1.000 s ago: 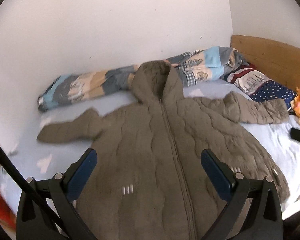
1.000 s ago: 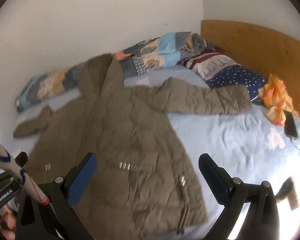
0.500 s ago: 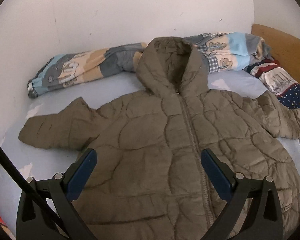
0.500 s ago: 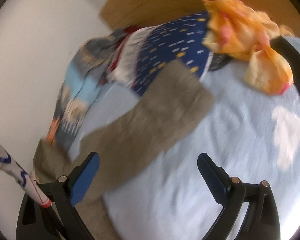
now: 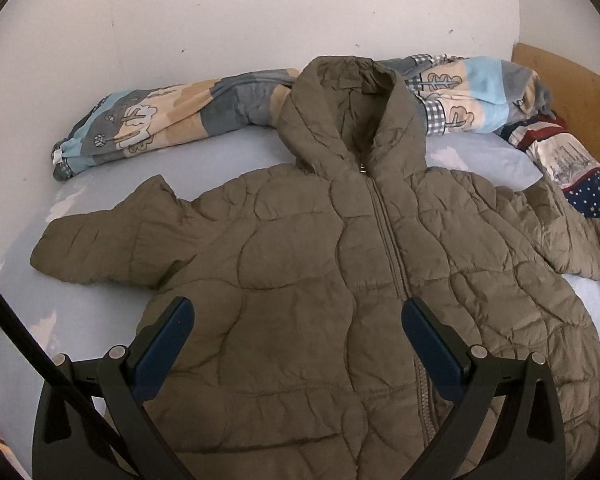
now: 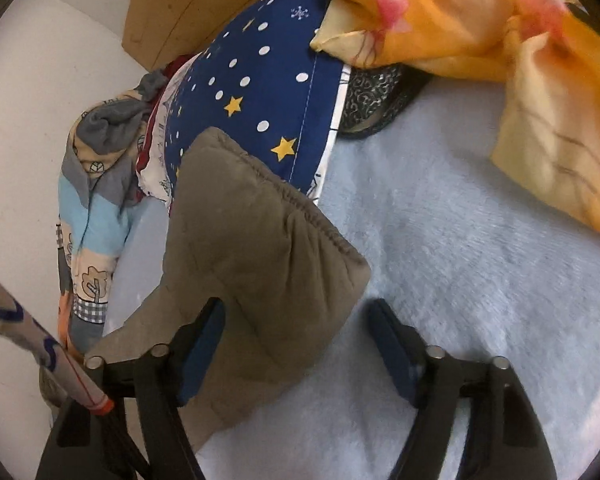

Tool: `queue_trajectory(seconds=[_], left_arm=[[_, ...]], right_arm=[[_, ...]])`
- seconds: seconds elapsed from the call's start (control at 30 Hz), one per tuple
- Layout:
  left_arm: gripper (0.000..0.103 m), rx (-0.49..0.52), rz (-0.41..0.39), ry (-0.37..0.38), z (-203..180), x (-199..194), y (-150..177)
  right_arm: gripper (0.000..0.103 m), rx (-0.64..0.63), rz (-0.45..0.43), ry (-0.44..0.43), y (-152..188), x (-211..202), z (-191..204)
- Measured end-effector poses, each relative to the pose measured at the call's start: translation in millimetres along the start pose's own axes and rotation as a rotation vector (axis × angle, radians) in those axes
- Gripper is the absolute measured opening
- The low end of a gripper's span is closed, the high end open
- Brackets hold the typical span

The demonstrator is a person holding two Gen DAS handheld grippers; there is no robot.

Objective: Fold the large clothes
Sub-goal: 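Reach the right tool to the sleeve cuff and close on it, then lift the sleeve with the right tool and lay it across the jacket front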

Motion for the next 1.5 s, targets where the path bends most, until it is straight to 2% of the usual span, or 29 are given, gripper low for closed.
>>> queue_trajectory(seconds=[0.03,0.1,0.2,0.4,0.57,0.67,0.93,1.1,1.33,1.47,1.5], left_arm=[[0.103,-0.003,-0.002,0.000,1.3,-0.4,-0.4],[0.103,-0.009,-0.004,0.000,1.8,-0.1,-0.9],[0.103,-0.027,-0.006,0.005,4.6,-2.1,-0.4],[0.103,-0.048,-0.033,0.001,11.0,-12.6,-2.6],[0.103,-0.076,-0.046,-0.007,20.6,-21.1,-5.5],[0.103,-0.098,-0.070,-0.025,35.1,-29.8,-8.1],[0.103,-0.166,-0.085,-0.057,77.3,-41.1,-6.9],[0.103,-0.205,-0.089,-0.071,101.8,-45.9,-6.1],[0.103,-0.275,-0.089,-0.084,129.7,-50.5,-4.1],[0.103,-0.290,-0.073,-0.089,138.3,-47.9,-1.6],[0.103,-0.297,-0.071,-0.084,139.6,-47.7,-1.4]], right_arm=[[0.034,-0.006,0.003,-0.014,-1.2,2.2,0.7],[0.021,-0.004,-0.005,-0.006,-3.1,0.8,0.5],[0.018,0.009,-0.072,-0.040,-6.9,-21.7,15.7],[0.018,-0.106,-0.232,-0.108,2.0,-98.6,103.3],[0.018,-0.280,-0.283,-0.239,41.8,-153.3,202.7],[0.018,-0.394,-0.292,-0.296,74.3,-169.0,258.3],[0.018,-0.515,-0.184,-0.483,158.0,-171.5,353.7],[0.018,-0.636,-0.060,-0.566,238.8,-145.3,414.6],[0.018,-0.797,0.107,-0.589,353.3,-92.5,464.4],[0.018,-0.864,0.250,-0.543,421.6,-31.0,466.8],[0.018,-0.874,0.273,-0.529,429.3,-18.2,465.2]])
Point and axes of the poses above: each gripper's, at about its wrist camera, not at the fingertips, and x roughly the way its jaws point, z to its left, y to its underside, the point moved 7 cm from there along x, roughly the way its jaws point, and after that the axes turned 8 degrees about z, right-handed, at the moved point
